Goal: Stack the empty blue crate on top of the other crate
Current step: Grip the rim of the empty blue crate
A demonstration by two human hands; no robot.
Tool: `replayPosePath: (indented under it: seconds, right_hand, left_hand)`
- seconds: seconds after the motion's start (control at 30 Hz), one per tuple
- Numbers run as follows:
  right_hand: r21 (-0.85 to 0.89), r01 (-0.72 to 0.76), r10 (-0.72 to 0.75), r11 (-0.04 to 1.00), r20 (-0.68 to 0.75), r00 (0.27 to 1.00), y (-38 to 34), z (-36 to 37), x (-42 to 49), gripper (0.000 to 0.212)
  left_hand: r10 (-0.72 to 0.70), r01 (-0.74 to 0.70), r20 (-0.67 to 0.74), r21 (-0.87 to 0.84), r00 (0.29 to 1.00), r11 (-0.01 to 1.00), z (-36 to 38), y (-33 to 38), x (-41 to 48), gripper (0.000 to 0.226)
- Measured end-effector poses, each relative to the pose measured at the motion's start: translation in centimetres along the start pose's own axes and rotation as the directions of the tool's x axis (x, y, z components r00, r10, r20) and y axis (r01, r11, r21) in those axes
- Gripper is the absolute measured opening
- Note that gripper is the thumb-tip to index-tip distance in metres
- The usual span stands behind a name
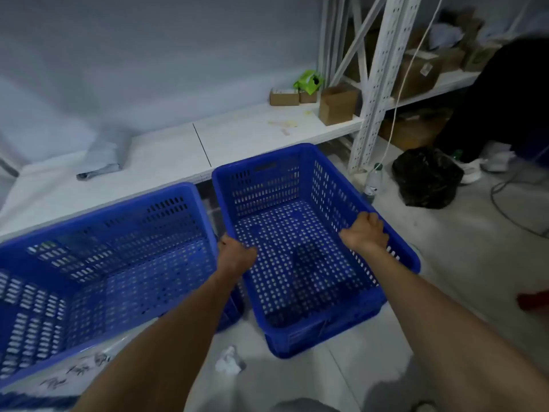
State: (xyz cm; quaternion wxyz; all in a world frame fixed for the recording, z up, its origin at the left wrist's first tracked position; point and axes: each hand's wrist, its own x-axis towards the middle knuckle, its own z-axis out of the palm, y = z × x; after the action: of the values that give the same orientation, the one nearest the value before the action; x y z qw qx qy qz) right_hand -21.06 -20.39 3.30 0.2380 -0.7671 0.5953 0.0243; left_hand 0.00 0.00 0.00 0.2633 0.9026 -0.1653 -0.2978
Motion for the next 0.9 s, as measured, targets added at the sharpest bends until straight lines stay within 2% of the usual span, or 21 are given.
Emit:
replayPosePath:
  seconds: [0.17, 0.5, 0.63, 0.8, 0.9]
  right_hand:
    - [0.041, -0.092, 0.092, 0.995, 0.009, 0.996, 2.2, -0.4, 1.9, 0.084]
    - [0.070, -0.158, 0.159, 0.985, -0.015, 0.987, 4.0, 0.3, 3.9, 0.082]
    - [0.125, -0.250, 0.255, 0.960, -0.023, 0.967, 5.0, 0.6, 4.7, 0.080]
    - [0.170, -0.310, 0.330, 0.936, -0.106, 0.938, 6.4, 1.0, 4.6, 0.072]
    - [0.243, -0.344, 0.378, 0.907, -0.110, 0.919, 6.5, 0.9, 4.2, 0.060]
  left_hand:
    - [-0.057, 0.057, 0.009, 0.024, 0.998, 0.998, 0.6, 0.4, 1.1, 0.094]
    - [-0.086, 0.091, -0.079, 0.056, 0.993, 0.994, 1.8, 0.7, 2.6, 0.078]
    - [-0.094, 0.097, -0.087, 0.029, 0.992, 0.995, 1.7, 0.5, 3.0, 0.081]
    - [-0.098, 0.101, -0.087, 0.021, 0.991, 0.995, 1.4, 0.4, 3.2, 0.081]
    - [-0.112, 0.118, -0.127, 0.042, 0.986, 0.992, 1.6, 0.8, 2.4, 0.072]
